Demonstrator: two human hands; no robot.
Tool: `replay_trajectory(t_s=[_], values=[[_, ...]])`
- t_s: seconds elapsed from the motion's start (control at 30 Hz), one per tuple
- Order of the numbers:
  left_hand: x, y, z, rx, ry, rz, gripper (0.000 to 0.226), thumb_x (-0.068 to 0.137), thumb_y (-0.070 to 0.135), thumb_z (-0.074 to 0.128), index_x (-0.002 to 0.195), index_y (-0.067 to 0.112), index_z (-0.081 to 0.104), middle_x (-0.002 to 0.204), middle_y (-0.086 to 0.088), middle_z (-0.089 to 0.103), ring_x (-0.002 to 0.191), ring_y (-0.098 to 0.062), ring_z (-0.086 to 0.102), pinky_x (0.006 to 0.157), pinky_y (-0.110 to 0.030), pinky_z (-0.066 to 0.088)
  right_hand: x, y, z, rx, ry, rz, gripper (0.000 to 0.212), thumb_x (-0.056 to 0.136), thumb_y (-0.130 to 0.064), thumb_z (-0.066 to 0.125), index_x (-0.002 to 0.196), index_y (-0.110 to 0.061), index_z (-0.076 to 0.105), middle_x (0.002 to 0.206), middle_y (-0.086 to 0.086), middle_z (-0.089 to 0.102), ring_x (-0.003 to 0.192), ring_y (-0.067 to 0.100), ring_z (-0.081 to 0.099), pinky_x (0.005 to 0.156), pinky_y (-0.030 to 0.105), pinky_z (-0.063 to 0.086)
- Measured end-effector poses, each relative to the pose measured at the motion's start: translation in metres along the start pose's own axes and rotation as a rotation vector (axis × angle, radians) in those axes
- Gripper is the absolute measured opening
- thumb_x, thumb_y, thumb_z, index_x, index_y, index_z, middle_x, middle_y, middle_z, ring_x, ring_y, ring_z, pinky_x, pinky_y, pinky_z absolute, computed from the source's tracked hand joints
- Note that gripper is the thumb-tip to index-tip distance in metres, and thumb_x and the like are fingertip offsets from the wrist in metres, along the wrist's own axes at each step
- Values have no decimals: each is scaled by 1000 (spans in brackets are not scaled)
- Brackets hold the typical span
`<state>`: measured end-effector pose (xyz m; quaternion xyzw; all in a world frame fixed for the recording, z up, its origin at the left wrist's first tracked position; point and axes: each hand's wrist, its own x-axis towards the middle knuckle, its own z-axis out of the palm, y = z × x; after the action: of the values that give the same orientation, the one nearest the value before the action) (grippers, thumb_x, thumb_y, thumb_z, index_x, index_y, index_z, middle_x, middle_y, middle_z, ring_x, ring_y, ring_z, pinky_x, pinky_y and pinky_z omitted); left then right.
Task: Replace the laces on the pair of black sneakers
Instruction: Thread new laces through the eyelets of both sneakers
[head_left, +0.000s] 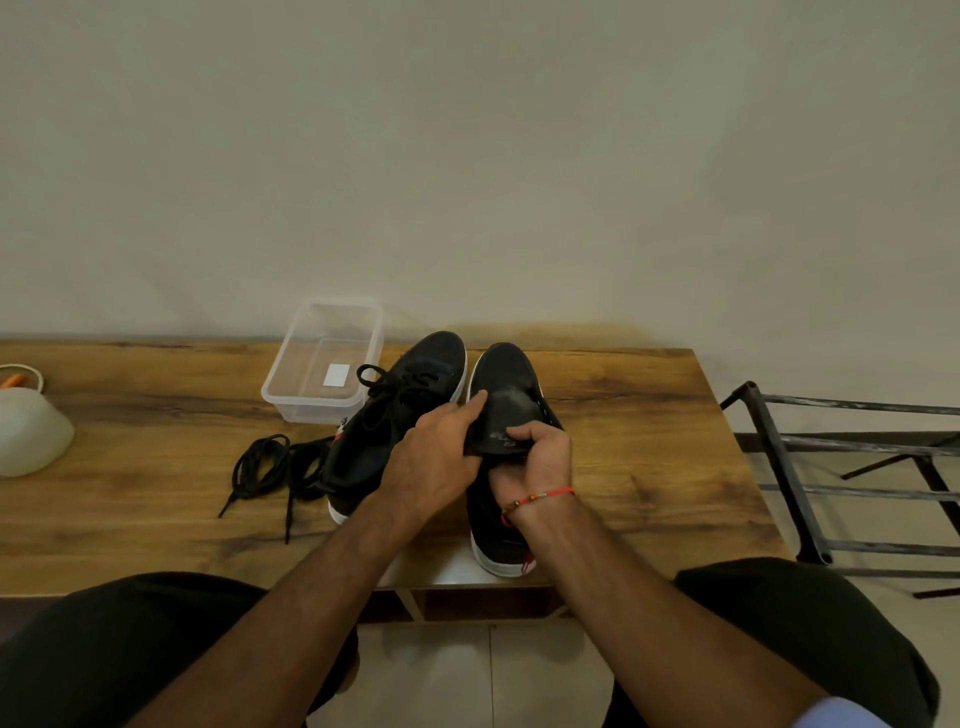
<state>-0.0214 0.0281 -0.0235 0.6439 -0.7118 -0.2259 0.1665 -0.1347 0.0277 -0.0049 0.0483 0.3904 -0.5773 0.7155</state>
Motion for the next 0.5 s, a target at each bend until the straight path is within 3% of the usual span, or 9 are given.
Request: replay_trajectory(t_s=[0.17, 0.27, 0.4, 0.5], values=[[-7, 13, 0, 196, -54, 11, 73, 100, 25, 54, 161, 34, 14, 122, -3, 46, 103, -24, 58, 85, -40, 55, 8, -2, -5, 4, 22, -44, 57, 64, 7, 38, 117, 5, 60, 104, 22, 64, 92, 40, 63, 84, 46, 54], [-7, 12, -1, 259, -103, -18, 75, 100, 26, 54, 161, 33, 12, 131, -6, 45, 104, -25, 59, 85, -40, 54, 2, -2, -1, -131, 33, 35, 44, 81, 1, 44, 121, 4, 61, 113, 24, 64, 97, 39, 63, 87, 46, 54], [-9, 11, -2, 246, -133, -27, 79, 98, 17, 55, 162, 31, 10, 136, -9, 42, 103, -27, 59, 83, -38, 51, -16, -17, 8, -479, -24, 131, 29, 93, -13, 59, 121, -5, 64, 124, 21, 66, 110, 36, 65, 90, 43, 55], [-9, 10, -4, 239, -136, -14, 80, 99, 21, 56, 162, 31, 7, 142, -11, 40, 106, -29, 60, 86, -40, 54, -44, -60, 12, -1090, -191, 95, 23, 97, -28, 64, 111, -10, 62, 113, 17, 70, 95, 35, 72, 78, 42, 61]])
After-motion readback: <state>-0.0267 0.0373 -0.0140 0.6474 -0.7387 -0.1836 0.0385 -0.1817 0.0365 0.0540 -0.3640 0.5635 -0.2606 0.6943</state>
